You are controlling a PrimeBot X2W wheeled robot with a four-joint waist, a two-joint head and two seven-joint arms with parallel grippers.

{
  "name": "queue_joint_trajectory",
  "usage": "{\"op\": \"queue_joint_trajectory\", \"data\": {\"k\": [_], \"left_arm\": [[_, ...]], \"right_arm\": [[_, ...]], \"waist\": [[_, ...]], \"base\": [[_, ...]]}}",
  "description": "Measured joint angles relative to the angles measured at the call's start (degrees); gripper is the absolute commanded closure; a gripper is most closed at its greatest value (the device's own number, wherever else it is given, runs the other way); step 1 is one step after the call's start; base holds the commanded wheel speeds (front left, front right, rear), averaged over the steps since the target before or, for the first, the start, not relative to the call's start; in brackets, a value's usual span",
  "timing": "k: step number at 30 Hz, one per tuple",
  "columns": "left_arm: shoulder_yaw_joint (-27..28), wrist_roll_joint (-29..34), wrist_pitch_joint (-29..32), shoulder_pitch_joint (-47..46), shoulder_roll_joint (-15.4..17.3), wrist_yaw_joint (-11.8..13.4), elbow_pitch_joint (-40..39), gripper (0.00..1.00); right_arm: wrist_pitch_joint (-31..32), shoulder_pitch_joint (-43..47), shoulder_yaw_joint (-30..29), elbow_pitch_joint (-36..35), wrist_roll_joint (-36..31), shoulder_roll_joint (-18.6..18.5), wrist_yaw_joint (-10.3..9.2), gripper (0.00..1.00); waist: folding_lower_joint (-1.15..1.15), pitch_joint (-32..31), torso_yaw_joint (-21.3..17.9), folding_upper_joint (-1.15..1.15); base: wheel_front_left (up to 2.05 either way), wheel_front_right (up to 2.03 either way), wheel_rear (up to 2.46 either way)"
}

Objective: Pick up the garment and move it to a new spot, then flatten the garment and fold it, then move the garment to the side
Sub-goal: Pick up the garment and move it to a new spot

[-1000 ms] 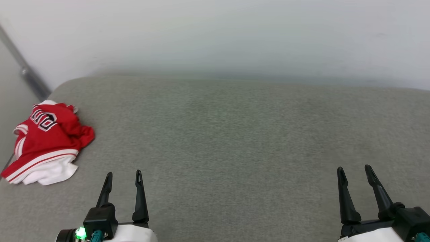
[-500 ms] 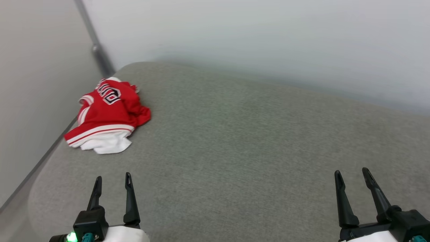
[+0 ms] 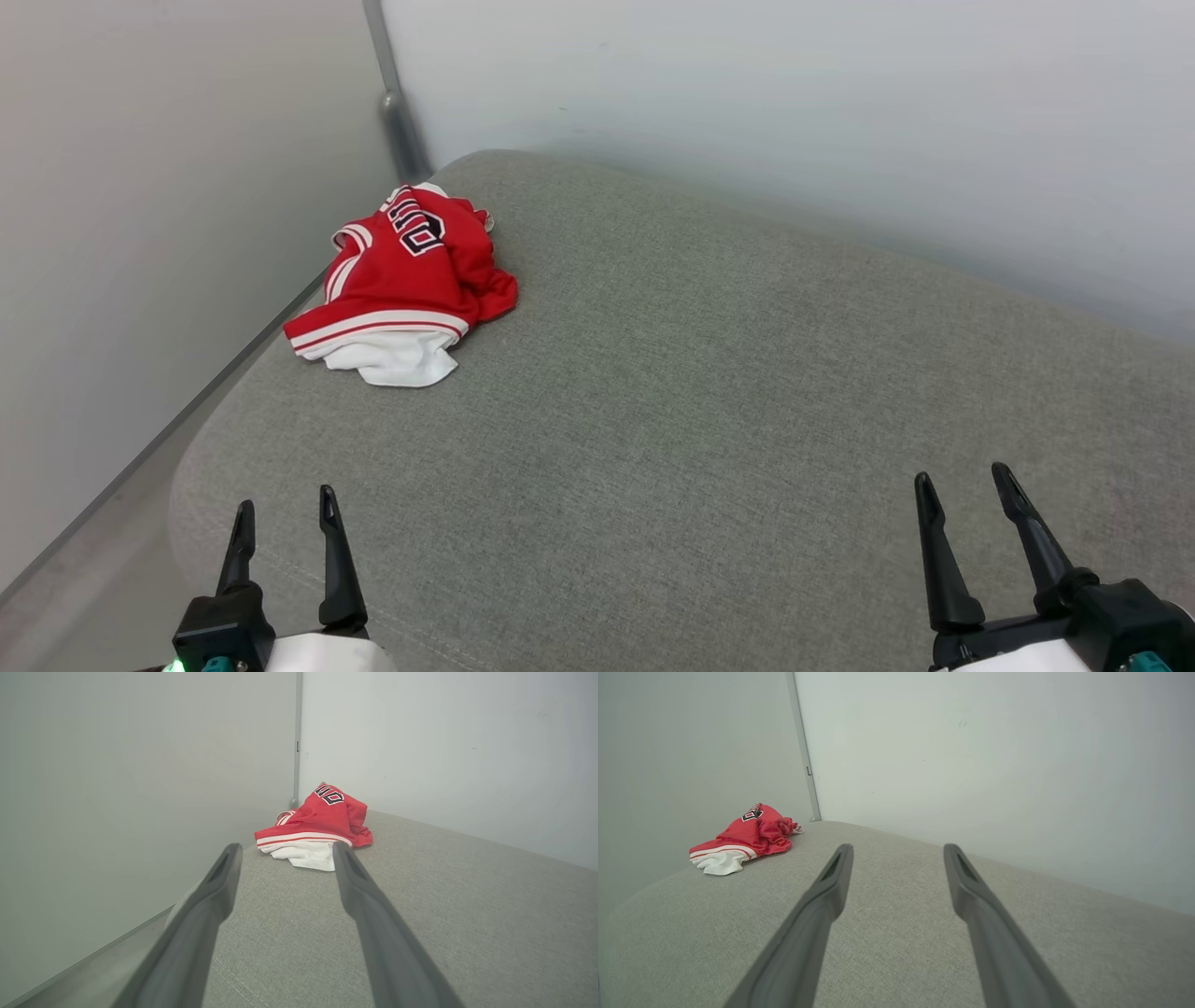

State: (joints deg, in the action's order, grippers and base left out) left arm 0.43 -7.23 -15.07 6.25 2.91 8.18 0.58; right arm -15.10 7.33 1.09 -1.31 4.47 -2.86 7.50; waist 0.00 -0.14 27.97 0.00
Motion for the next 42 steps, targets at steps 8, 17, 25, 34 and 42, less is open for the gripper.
{"op": "queue_joint_trajectory", "data": {"k": [8,17,25,34,42], "left_arm": [[0.66,-1.13,0.0,-1.66,-0.03,-1.07,0.38,0.0],[9.15,-0.92,-0.01,-18.17,1.62,-7.01,0.34,0.0],[16.93,-2.15,-0.01,-34.39,5.56,-11.02,0.99,0.0],[21.74,-4.67,-0.01,-50.53,15.88,-14.7,11.92,0.0],[15.92,-11.1,7.99,-57.59,25.53,-15.51,24.57,0.0]], "right_arm": [[0.01,-0.38,-0.38,-0.11,-0.56,0.0,0.0,0.0],[0.0,-3.75,-1.69,-2.08,-4.75,0.02,0.0,0.0],[0.01,-9.87,-3.56,-4.75,-8.34,-0.24,0.0,0.0],[0.0,-14.13,-6.47,-8.9,-9.02,-2.77,0.0,0.0],[0.0,-14.7,-8.25,-12.72,-9.6,-4.24,0.0,0.0]], "waist": [[0.0,1.08,0.06,0.0],[0.0,6.63,-2.02,0.0],[0.01,16.0,-5.65,0.0],[0.01,27.51,-9.85,0.0],[0.02,34.54,-12.9,0.0]], "base": [[0.0,0.0,0.0],[0.0,0.0,0.0],[0.0,0.0,0.0],[0.0,0.0,0.0],[0.0,0.0,0.0]]}}
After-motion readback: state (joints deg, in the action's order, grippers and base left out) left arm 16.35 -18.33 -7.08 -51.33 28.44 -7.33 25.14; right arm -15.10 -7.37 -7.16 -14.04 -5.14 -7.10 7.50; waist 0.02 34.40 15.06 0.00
